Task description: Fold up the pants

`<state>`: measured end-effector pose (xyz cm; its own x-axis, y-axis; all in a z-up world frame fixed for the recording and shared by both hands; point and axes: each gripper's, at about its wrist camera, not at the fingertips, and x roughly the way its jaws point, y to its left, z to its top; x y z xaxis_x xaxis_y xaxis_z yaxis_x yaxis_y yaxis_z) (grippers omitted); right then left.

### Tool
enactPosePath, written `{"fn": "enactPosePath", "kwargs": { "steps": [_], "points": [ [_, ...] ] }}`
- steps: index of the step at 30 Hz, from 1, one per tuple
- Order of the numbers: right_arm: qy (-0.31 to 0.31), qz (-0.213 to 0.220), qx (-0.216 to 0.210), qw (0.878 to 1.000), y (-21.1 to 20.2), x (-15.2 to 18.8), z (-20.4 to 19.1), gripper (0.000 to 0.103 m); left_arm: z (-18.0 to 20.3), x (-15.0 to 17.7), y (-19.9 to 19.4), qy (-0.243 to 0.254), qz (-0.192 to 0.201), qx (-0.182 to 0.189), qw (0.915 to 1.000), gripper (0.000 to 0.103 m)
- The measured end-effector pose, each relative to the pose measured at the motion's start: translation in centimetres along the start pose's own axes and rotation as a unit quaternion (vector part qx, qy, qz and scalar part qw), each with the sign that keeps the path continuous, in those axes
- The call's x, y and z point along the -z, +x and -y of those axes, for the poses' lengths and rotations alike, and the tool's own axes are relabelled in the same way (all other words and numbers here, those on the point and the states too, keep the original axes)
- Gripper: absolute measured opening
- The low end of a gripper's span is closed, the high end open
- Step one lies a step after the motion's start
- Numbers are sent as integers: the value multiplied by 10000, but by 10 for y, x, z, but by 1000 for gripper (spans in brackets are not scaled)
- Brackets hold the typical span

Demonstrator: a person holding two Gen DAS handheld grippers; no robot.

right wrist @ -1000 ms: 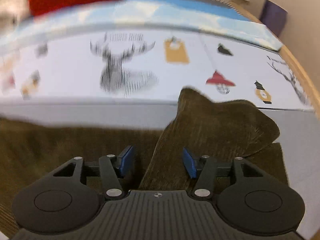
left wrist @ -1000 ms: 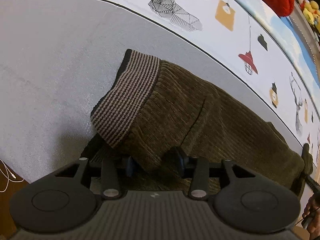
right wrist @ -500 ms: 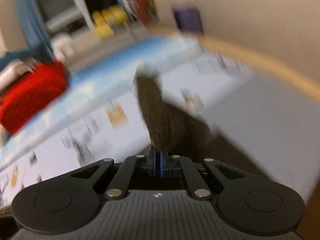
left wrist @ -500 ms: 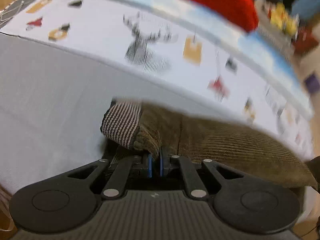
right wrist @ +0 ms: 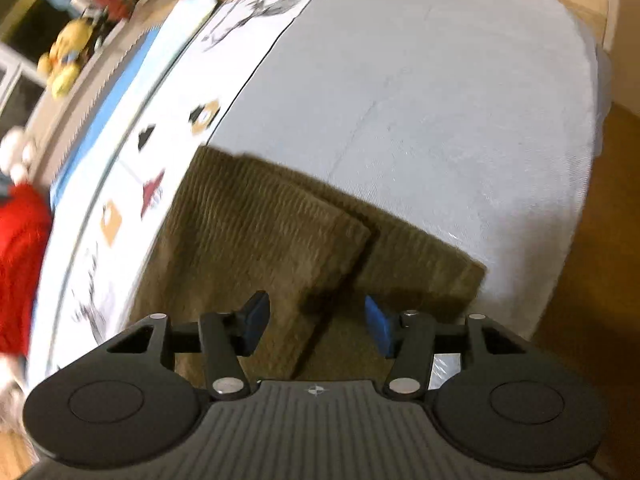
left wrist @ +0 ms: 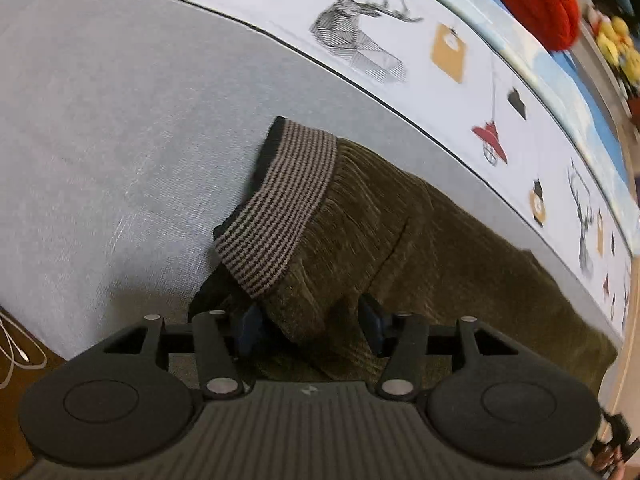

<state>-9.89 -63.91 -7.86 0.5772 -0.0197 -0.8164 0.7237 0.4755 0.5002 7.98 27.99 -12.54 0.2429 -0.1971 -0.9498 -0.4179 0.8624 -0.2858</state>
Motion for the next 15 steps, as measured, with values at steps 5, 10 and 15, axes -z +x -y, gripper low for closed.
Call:
{"fn": "enactPosePath", "kwargs": {
  "steps": [5, 10, 15],
  "points": [
    [-66, 70, 444, 9990, 19, -2, -8, 33, -8, -4, 4, -323, -22, -23, 9995, 56],
    [-115, 709, 106, 9974, -4, -10, -23, 7, -5, -3, 5, -5, 91, -406, 9991, 19],
    [-259, 1886, -1021, 9764, -83, -11, -36, 7, 5, 10, -32, 433, 799, -48, 9959, 10]
  ]
}}
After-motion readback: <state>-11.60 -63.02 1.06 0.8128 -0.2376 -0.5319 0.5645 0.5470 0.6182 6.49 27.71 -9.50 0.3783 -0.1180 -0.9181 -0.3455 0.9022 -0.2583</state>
